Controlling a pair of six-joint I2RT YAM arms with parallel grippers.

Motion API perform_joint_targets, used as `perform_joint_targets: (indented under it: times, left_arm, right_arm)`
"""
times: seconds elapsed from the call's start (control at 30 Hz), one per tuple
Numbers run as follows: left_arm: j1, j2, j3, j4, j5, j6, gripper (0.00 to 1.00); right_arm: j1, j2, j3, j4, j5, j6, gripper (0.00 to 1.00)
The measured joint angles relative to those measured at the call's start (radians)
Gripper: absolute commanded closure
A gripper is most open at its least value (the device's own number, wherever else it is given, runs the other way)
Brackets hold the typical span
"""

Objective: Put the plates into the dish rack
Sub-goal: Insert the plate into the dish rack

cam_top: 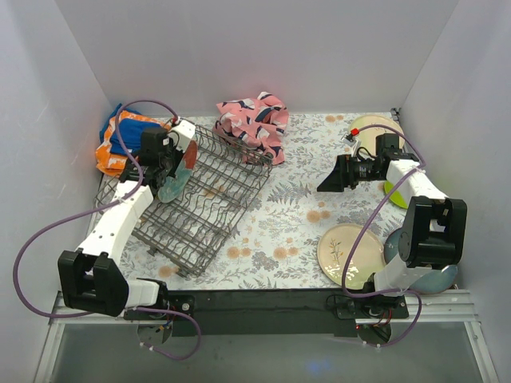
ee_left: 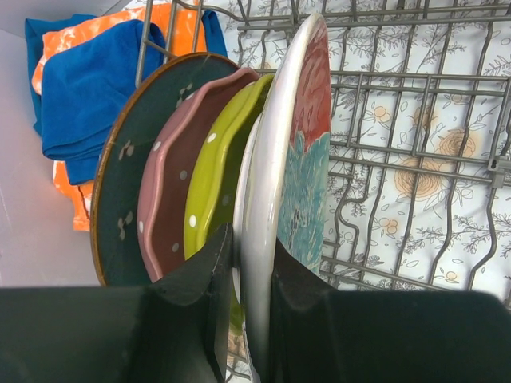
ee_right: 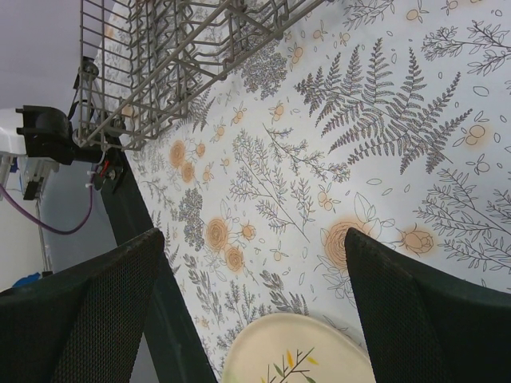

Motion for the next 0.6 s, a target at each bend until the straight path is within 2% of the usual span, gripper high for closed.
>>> perform_joint_targets:
  times: [0.4,0.6]
  left_arm:
    - [0.004,0.001,-0.087,0.052,0.026,-0.016,0.99]
    - [0.005,-0.006,-0.103,0.077,0.022,-0.028,0.78]
  right_arm:
    - [0.0,0.0,0.0,0.0,0.002,-0.005,0.02]
    - [0.0,0.0,0.0,0.0,0.003,-0.008,0.02]
